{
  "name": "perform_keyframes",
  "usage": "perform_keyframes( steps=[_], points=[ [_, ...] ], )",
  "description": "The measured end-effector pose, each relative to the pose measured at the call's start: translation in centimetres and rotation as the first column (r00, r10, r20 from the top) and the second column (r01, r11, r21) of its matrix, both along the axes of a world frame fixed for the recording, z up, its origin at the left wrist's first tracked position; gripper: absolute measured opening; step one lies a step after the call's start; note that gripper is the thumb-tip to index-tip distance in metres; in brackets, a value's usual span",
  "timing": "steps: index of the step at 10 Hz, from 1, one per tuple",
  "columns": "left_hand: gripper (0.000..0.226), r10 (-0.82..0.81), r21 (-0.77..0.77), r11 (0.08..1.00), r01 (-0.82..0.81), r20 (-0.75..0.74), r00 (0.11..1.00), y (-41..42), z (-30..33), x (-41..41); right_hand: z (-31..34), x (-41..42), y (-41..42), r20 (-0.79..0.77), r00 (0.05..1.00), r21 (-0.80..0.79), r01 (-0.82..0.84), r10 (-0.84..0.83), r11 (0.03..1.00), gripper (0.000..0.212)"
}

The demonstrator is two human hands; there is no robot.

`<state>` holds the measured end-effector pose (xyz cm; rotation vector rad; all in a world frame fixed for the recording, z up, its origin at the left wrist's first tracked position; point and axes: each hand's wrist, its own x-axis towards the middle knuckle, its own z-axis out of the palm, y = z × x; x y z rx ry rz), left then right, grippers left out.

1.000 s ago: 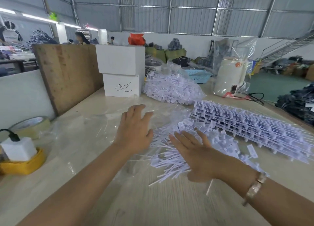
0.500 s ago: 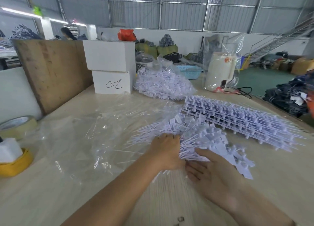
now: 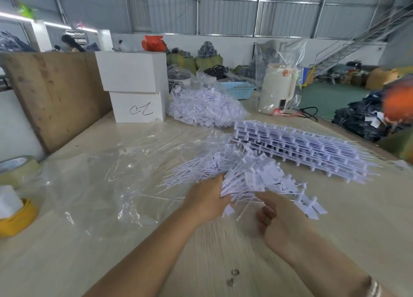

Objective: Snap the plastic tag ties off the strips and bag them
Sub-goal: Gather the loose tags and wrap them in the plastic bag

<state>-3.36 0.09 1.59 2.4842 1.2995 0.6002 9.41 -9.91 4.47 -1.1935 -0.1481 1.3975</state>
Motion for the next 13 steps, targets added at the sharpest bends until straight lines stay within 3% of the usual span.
perform_keyframes(
  steps=[1, 2, 3, 4, 5, 6, 7, 8, 9, 10, 11, 13],
  points=[
    [0.042, 0.014, -0.042, 0.999, -0.013, 0.030, 0.999, -0.2, 0.2, -0.1, -0.2, 0.9, -0.6, 0.040, 0.999, 0.033, 0.009, -0.011, 0.999, 0.041],
    [0.044, 0.008, -0.058, 0.998, -0.006, 0.039, 0.999, -0.3, 0.2, -0.1, 1.1, 1.0, -0.1, -0.066, 0.997, 0.104, -0.026, 0.033, 0.994, 0.057],
    [0.037, 0.000, -0.142, 0.990, 0.012, 0.088, 0.996, -0.3, 0.2, -0.3, 1.8, 0.7, 1.1, -0.116, 0.992, 0.132, -0.037, 0.053, 0.991, 0.037],
    [0.031, 0.006, -0.196, 0.981, 0.017, 0.113, 0.994, 0.0, -0.1, -0.3, 1.8, 0.3, 2.2, -0.168, 0.986, 0.142, 0.016, 0.008, 0.990, 0.044],
    [0.030, 0.020, -0.222, 0.975, 0.004, 0.104, 0.994, 0.2, -0.5, -0.1, 1.9, -0.2, 3.2, -0.131, 0.990, 0.139, -0.029, 0.048, 0.990, 0.034],
    [0.040, 0.020, -0.226, 0.974, 0.004, 0.106, 0.994, 0.3, -0.5, -0.1, 2.1, -0.9, 4.1, 0.005, 0.998, 0.071, -0.065, 0.065, 0.995, 0.032],
    [0.053, 0.011, -0.186, 0.983, 0.011, 0.114, 0.993, 0.2, -0.4, -0.1, 2.1, -1.4, 4.6, 0.071, 0.992, 0.058, -0.105, 0.101, 0.993, 0.027],
    [0.051, -0.034, -0.065, 0.997, 0.039, 0.064, 0.997, 0.0, -0.5, 0.3, 1.7, -1.5, 5.7, 0.103, 0.985, 0.033, -0.144, 0.140, 0.989, 0.029],
    [0.061, -0.085, -0.075, 0.994, 0.085, 0.007, 0.996, -0.3, -0.3, 0.3, 0.1, -0.7, 5.1, 0.405, 0.909, 0.602, -0.349, 0.103, 0.718, 0.034],
    [0.056, -0.083, -0.298, 0.945, 0.137, 0.187, 0.979, -0.6, 0.5, -0.2, -0.8, 0.0, 5.9, -0.147, 0.954, -0.096, 0.249, -0.261, 0.964, 0.023],
    [0.050, 0.062, -0.470, 0.872, 0.134, 0.378, 0.924, -0.5, 1.0, -0.7, -0.6, -0.8, 5.5, 0.106, 0.989, -0.006, 0.105, -0.104, 0.994, 0.021],
    [0.055, 0.041, -0.352, 0.935, 0.038, 0.214, 0.976, -0.8, 0.7, 0.8, -1.6, 0.1, 5.2, 0.164, 0.982, 0.060, 0.085, -0.094, 0.995, 0.027]
  ],
)
